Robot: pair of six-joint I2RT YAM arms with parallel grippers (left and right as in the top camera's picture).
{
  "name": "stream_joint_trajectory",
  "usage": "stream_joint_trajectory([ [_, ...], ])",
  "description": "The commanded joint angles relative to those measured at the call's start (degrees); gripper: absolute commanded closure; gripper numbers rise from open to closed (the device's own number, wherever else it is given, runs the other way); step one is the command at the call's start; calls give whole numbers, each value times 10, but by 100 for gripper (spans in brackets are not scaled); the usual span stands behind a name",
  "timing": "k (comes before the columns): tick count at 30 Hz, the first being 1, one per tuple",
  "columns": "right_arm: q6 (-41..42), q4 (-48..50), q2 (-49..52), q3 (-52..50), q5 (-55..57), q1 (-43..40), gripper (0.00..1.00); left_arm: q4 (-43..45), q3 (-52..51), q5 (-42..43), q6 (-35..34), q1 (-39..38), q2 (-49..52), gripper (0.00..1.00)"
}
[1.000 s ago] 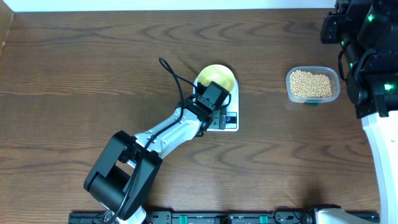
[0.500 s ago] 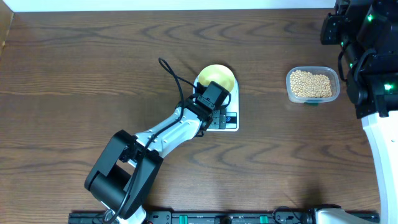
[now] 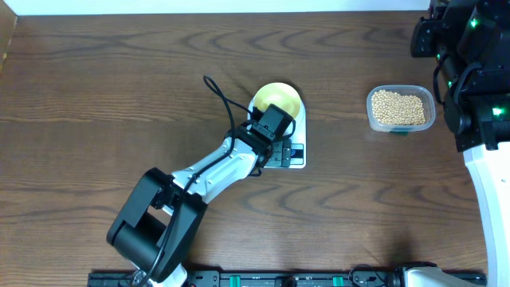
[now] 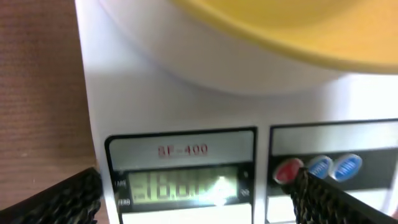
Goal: Scoop item into bowl and weigh 50g on scale
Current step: 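Retract the left gripper away from the scale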
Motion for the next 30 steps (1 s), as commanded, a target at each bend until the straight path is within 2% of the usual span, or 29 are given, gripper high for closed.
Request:
stream_joint_trajectory([
  [1,-6,-5,0,8,-3,-2,99,-1,3,16,10,-2,-67,2],
  [9,-6,-11,0,8,-3,-2,99,-11,3,13,10,20,-227,2],
  [15,-6,-20,0,8,-3,-19,99,-119,3,14,10,116,-333,2],
  [21,-6,-26,0,8,-3,-33,99,-243,1,13,10,188,-353,2],
  [30,6,-41,0,8,-3,-48,99,-258,0,13,10,209,-336,2],
])
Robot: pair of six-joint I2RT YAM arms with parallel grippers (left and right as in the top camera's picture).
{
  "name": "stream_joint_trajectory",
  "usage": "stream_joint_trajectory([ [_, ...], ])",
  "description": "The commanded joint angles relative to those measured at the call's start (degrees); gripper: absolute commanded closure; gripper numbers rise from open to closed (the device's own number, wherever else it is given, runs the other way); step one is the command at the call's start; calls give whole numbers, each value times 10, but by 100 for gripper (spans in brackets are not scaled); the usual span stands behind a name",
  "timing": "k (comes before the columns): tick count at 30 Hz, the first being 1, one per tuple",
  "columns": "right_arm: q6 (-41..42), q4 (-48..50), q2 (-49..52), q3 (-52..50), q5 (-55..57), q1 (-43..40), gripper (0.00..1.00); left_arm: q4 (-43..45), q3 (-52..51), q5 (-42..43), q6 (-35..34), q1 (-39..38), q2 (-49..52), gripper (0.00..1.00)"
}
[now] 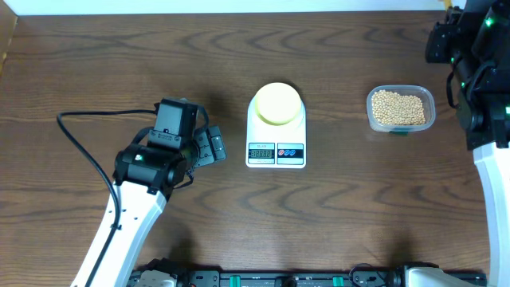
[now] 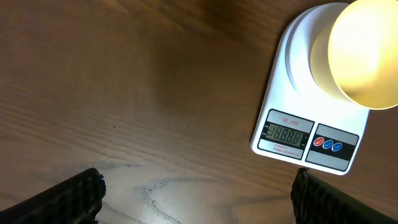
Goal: Scoop item into bowl and weigh 50g on scale
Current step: 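Retract the left gripper away from the scale, then move the left gripper back beside the scale's button panel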
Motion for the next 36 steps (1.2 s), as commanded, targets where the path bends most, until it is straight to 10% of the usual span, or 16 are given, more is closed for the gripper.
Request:
stream_joint_trajectory([
  [1,20,0,0,8,-2,-5,99,-3,0,-3,3,3,4,2],
  [36,279,130,2,8,88,-38,99,-3,0,-3,3,3,4,2],
])
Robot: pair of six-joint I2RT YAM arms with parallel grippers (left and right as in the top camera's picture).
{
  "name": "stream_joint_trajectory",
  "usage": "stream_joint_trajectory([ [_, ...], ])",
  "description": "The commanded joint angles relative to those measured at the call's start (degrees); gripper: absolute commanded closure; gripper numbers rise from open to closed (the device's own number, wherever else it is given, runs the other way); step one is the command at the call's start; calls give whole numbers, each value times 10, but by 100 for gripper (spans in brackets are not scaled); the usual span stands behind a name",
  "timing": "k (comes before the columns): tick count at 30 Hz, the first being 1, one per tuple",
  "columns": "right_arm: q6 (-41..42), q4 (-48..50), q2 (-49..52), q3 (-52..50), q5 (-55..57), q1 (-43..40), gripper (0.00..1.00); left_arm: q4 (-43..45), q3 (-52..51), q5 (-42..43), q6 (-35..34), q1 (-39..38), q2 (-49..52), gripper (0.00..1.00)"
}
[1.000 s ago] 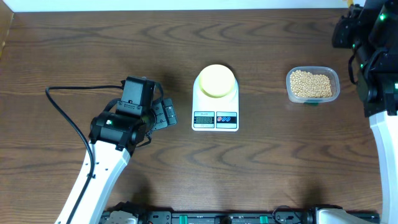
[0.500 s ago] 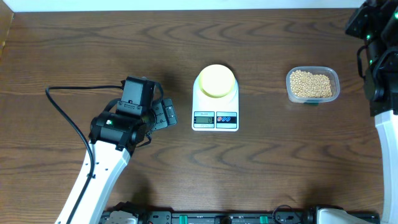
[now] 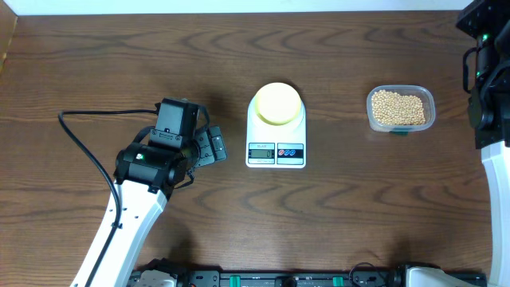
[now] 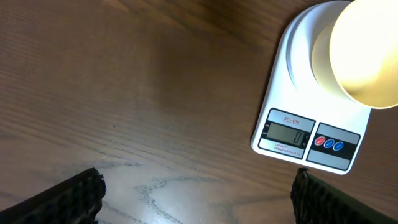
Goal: Scoop item into bowl and weigh 50g on scale
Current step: 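Move the left gripper back beside the scale's button panel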
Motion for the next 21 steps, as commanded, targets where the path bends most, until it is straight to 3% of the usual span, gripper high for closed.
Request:
stream_joint_trajectory([
  [1,23,7,2,8,-1,-3,99,-2,0,-3,3,3,2,2],
  [10,17,67,14,8,-14,-3,99,-2,0,-3,3,3,2,2],
  [16,-62,64,21,8,-43,-3,99,-2,0,-3,3,3,2,2],
  [21,-76,68,21,8,-43,-4,99,-2,0,-3,3,3,2,2],
])
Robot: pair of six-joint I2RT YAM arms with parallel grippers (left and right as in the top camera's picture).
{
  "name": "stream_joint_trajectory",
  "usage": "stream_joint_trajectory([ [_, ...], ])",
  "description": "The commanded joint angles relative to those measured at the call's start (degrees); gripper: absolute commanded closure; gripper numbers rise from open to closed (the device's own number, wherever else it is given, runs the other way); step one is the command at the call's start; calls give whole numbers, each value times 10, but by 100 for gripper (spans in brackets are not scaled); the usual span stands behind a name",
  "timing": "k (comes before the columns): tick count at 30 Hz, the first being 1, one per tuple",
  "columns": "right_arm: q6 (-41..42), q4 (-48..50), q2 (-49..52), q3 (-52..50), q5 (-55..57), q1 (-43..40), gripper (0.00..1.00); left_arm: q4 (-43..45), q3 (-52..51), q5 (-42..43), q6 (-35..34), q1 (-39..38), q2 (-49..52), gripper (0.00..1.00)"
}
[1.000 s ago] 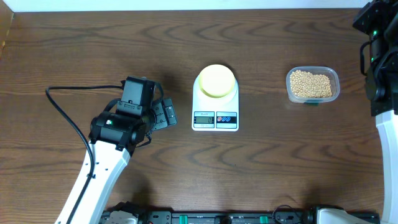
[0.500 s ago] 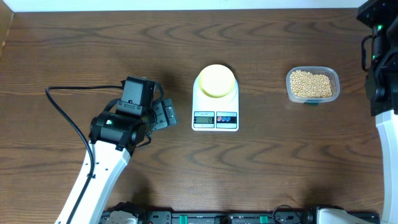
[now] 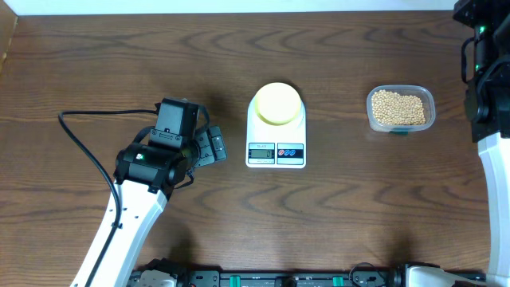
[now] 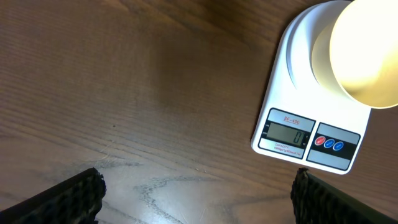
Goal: Scoop item into bowl and weigh 50g on scale
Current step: 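Move the left gripper back beside the scale's button panel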
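Observation:
A yellow bowl sits on the white scale at the table's middle. From the left wrist the bowl looks empty and the scale display reads 0. A clear tub of beige beans stands to the right, a small green piece showing at its near edge. My left gripper hovers left of the scale, open, nothing between its fingers. Only the right arm shows at the far right edge; its gripper is out of view.
The dark wood table carries only the scale and the bean tub. My left arm's black cable loops over the table's left side. A black rail runs along the front edge.
The right arm has shifted slightly at the far right edge. The left gripper, scale, bowl and bean tub are where they were, and the display still reads 0.
My left gripper was first at the scale's front panel by the buttons, the display lit with all digits. Then it was open to the left of the scale, digits still showing. After that the display read 0, as now. The right arm has drawn further to the right edge.

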Motion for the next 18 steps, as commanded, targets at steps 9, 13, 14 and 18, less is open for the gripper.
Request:
stream_joint_trajectory([
  [9,-27,6,7,8,-53,-3,99,-2,0,-3,3,3,2,2],
  [13,-27,20,9,8,-109,-3,99,-2,0,-3,3,3,2,2],
  [14,-27,22,10,8,-111,-3,99,-2,0,-3,3,3,2,2],
  [18,-27,29,11,8,-111,-3,99,-2,0,-3,3,3,2,2],
])
